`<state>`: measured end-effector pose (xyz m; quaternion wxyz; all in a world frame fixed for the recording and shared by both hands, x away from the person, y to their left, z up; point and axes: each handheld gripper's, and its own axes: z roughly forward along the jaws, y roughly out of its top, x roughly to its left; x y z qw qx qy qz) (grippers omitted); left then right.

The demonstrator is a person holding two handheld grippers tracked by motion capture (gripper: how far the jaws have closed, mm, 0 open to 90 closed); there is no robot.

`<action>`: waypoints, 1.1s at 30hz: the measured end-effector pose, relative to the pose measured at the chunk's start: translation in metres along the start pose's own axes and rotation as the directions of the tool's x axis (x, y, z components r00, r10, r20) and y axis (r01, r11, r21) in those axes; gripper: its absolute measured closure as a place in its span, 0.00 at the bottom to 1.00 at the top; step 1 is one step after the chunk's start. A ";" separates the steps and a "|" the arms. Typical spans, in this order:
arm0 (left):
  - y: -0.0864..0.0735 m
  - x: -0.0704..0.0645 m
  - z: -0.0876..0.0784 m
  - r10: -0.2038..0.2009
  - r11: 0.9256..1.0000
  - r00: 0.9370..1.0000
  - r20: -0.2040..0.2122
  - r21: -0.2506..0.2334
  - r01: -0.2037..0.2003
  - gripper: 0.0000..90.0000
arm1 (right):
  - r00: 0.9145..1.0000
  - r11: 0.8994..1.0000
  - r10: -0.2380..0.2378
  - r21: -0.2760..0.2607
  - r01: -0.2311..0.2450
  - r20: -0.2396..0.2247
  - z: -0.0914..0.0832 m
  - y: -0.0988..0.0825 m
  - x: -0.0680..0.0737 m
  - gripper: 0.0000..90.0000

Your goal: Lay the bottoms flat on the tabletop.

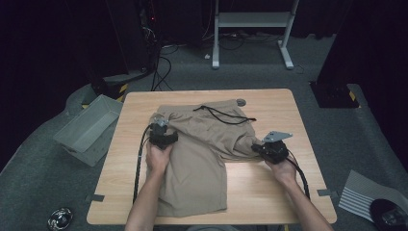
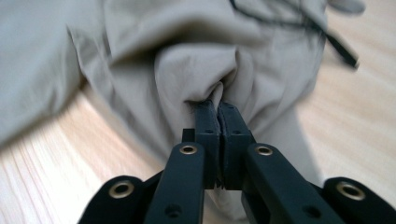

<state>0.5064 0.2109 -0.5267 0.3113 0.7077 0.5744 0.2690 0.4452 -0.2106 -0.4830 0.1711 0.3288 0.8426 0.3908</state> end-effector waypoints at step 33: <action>-0.032 -0.024 -0.037 0.093 0.996 0.992 0.088 -0.005 -0.093 0.33 | 0.940 0.968 0.224 0.049 -0.244 0.257 -0.030 -0.035 -0.061 0.69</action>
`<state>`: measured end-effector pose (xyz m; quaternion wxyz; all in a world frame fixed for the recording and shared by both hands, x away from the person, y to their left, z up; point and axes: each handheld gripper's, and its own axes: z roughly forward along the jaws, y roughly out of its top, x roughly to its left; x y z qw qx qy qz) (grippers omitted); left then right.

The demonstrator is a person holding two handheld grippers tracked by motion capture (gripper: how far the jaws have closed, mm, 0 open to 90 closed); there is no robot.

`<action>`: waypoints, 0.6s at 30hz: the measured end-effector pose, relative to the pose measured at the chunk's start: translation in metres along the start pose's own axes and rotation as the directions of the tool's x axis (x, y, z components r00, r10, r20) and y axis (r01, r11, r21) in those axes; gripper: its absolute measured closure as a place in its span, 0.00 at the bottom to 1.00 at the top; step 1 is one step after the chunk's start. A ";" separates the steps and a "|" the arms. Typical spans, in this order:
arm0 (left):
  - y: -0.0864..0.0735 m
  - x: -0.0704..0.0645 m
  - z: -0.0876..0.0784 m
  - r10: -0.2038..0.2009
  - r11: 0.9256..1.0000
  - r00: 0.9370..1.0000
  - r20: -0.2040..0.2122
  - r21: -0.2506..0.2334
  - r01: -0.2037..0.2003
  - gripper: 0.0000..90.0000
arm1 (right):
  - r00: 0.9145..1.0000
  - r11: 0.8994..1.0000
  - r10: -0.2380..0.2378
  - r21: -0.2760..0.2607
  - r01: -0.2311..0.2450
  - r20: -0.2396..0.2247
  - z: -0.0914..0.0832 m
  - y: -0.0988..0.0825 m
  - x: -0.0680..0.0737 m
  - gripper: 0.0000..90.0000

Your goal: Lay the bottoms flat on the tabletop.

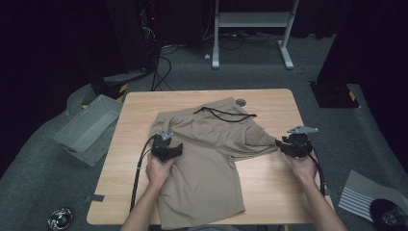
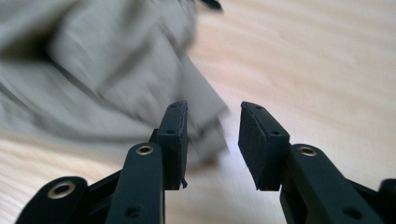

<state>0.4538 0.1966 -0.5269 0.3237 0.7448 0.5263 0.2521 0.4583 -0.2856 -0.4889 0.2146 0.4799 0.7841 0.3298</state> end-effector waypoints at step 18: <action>0.002 -0.002 0.002 0.005 1.000 0.997 -0.076 -0.010 -0.006 0.33 | 0.988 0.993 -0.116 0.026 0.119 -0.100 -0.017 -0.037 0.040 0.97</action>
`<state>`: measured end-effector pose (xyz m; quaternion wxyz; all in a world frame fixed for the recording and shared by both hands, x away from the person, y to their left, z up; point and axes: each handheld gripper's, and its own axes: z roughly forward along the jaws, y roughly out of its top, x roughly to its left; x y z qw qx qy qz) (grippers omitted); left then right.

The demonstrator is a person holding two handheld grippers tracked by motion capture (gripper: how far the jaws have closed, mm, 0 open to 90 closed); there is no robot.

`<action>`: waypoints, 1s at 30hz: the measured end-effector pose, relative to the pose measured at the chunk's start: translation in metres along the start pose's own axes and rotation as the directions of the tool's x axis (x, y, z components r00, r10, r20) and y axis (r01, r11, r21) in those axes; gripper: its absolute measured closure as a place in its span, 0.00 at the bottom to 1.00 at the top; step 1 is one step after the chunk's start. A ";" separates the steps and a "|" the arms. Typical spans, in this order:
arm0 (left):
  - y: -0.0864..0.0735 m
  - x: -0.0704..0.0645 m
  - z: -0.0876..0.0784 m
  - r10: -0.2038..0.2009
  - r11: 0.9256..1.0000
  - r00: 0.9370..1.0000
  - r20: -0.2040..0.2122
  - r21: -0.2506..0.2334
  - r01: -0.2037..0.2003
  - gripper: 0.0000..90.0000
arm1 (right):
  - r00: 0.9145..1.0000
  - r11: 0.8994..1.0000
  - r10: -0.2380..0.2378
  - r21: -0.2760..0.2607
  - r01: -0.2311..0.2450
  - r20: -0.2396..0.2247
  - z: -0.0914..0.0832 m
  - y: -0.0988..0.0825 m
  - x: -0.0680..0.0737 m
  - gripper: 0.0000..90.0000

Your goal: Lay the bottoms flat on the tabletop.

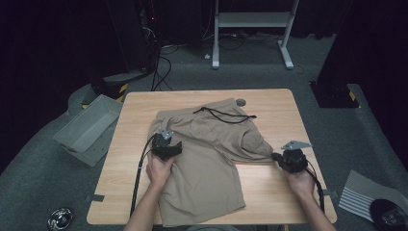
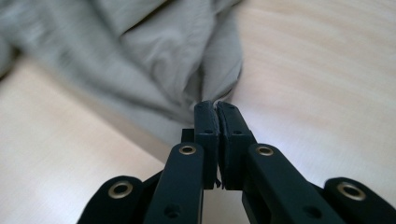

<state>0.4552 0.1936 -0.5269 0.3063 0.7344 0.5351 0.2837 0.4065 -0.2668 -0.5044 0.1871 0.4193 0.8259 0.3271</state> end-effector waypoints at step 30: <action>0.006 -0.027 -0.029 0.131 0.988 0.982 0.136 0.068 -0.141 0.31 | 0.996 0.987 -0.087 -0.136 0.083 -0.028 0.005 0.069 0.022 0.98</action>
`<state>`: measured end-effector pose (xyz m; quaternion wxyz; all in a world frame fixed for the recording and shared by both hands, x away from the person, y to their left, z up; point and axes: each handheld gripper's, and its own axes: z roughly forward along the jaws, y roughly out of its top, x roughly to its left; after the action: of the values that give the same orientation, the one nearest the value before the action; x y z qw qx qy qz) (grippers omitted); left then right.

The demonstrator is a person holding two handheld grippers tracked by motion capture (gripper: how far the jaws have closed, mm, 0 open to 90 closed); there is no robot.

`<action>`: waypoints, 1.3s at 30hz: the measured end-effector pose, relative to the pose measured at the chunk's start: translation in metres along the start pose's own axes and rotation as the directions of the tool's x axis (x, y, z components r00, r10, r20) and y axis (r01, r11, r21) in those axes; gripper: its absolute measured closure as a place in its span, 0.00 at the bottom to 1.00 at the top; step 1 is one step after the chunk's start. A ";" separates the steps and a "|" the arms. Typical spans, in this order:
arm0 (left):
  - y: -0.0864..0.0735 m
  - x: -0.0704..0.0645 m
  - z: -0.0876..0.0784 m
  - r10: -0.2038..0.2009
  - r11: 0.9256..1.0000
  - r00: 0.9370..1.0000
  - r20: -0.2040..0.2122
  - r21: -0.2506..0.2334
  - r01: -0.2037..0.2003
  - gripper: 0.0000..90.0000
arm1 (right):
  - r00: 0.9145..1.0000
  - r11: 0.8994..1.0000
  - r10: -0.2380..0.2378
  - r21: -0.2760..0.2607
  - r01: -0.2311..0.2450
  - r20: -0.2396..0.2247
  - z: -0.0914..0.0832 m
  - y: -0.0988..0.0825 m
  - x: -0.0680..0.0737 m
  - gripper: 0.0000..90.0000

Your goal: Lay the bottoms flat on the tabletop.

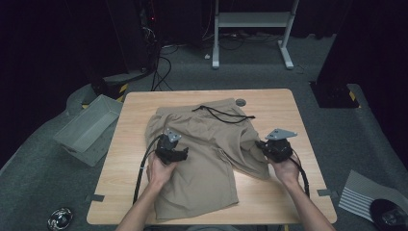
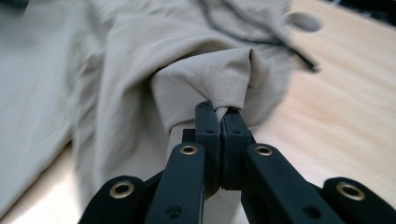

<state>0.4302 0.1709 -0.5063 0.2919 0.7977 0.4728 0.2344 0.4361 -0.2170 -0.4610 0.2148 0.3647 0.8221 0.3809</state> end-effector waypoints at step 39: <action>-0.028 0.013 0.005 -0.106 0.992 0.994 0.013 -0.068 0.106 0.25 | 0.996 0.982 0.025 0.183 -0.040 0.086 0.046 -0.029 -0.041 0.95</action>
<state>0.4219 0.1916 -0.5276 0.3335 0.7620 0.5048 0.2308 0.4788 -0.2402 -0.5092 0.2078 0.4119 0.8381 0.2911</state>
